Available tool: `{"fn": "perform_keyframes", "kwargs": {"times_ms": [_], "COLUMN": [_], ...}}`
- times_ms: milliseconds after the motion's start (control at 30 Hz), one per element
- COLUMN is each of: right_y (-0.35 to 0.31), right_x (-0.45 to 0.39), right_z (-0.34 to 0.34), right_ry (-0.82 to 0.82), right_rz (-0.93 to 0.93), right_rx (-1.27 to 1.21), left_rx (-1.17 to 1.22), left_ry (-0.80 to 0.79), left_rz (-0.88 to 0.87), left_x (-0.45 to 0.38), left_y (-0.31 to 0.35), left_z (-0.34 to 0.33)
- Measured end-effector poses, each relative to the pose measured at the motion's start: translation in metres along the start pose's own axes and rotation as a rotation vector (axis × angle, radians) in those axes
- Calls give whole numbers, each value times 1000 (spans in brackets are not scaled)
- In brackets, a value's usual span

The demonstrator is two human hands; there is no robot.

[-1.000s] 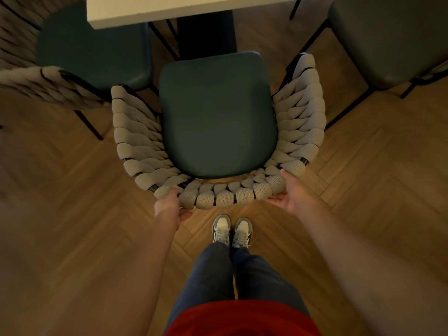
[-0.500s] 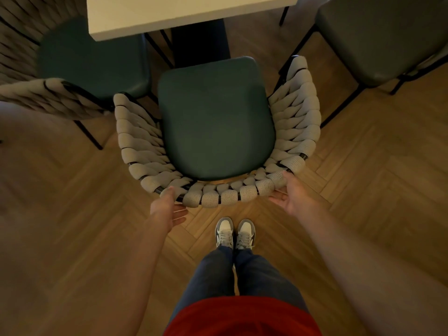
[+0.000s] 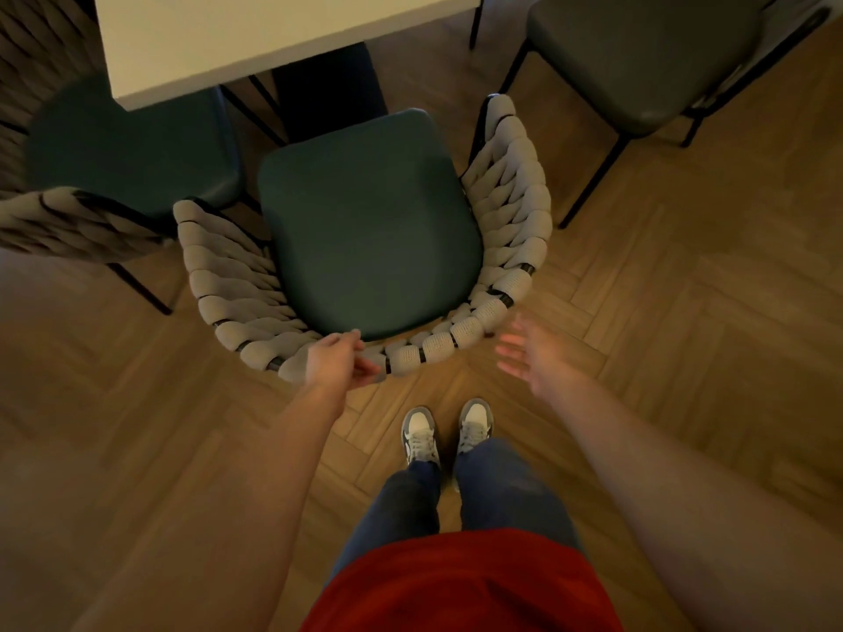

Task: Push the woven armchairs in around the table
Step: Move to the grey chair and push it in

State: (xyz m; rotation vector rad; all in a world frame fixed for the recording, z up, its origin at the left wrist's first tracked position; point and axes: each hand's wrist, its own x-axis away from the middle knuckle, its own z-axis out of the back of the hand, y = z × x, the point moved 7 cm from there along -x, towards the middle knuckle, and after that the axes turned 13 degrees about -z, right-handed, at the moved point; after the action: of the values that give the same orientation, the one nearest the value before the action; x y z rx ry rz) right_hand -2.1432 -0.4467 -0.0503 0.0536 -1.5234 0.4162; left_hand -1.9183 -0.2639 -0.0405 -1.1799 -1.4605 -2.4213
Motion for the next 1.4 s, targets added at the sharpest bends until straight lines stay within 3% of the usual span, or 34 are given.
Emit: {"fn": "perform_keyframes", "kwargs": {"times_ms": [200,400,800,1133,1400], "right_y": [-12,-47,-173,-268,-381], "right_x": [-9,-31,-54,-93,-114], "right_z": [47,122,282,346,406], "right_ry": [-51,-119,-57,-67,-32], "right_rz": [-34,-69,2,-10,15], "right_rx": [-79,-89,-102,-171,-207], "left_rx": [-45,-75,-105,-139,-155], "left_ry": [-136,-157,-244,-365,-421], "left_rz": [-52,-68,-74,-71,-65], "left_x": [13,29,63,37,9], "left_y": [21,36,88,149,210], "left_z": [-74,-167,-390,-541,-663]}}
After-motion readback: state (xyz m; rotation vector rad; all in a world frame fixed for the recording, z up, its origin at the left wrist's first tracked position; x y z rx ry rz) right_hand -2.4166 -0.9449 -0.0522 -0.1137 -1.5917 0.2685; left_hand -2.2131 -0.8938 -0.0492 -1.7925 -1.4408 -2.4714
